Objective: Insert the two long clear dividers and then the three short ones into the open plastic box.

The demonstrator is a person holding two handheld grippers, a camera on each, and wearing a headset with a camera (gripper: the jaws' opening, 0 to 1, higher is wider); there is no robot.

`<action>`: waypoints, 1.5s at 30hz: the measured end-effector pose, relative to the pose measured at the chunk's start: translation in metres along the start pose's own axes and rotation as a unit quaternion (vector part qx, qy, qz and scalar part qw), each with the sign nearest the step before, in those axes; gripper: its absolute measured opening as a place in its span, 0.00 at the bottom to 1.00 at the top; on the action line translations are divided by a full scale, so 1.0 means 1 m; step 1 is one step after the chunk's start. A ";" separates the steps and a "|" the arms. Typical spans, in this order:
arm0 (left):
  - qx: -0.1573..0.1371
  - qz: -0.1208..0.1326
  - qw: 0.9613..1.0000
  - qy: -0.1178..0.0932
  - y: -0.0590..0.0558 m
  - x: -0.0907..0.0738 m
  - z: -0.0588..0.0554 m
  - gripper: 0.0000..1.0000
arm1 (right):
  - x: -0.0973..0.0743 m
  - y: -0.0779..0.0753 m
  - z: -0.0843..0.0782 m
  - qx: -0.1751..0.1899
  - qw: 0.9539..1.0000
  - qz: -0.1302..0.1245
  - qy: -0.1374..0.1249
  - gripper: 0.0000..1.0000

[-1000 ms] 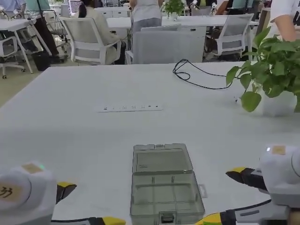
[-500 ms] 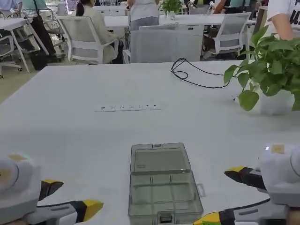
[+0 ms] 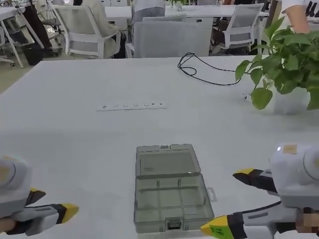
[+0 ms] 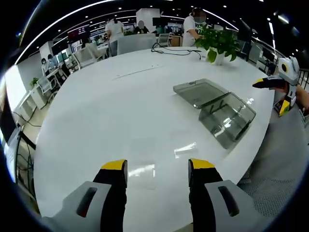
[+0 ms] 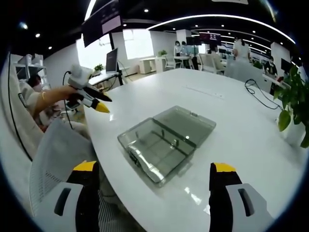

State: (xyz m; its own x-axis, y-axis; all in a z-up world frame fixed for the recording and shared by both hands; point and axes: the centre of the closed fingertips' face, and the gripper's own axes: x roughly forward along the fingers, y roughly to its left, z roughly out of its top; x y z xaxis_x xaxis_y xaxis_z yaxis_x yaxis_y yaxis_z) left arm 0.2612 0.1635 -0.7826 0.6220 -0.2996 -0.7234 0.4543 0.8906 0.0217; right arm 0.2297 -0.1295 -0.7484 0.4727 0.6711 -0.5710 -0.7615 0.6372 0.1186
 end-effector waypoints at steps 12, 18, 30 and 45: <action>-0.017 -0.002 0.999 0.048 0.018 0.026 -0.033 0.45 | 0.002 0.000 -0.003 0.005 1.000 -0.002 0.007 0.95; -0.010 0.003 0.998 0.064 0.023 0.032 -0.041 0.42 | 0.002 0.001 -0.005 0.008 1.000 -0.003 0.011 0.94; -0.012 -0.005 0.997 0.080 0.025 0.035 -0.050 0.36 | 0.001 0.000 -0.011 0.015 1.000 -0.009 0.016 0.93; -0.005 -0.010 0.993 0.118 0.025 0.038 -0.050 0.33 | 0.002 -0.001 -0.011 0.021 1.000 -0.014 0.016 0.91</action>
State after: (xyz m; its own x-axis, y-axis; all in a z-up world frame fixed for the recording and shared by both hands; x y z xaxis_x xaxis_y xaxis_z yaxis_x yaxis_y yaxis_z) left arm 0.2640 0.1918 -0.8442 0.4451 -0.2291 -0.8657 0.4574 0.8892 -0.0001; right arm 0.2263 -0.1328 -0.7582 0.4785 0.6405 -0.6006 -0.7284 0.6716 0.1359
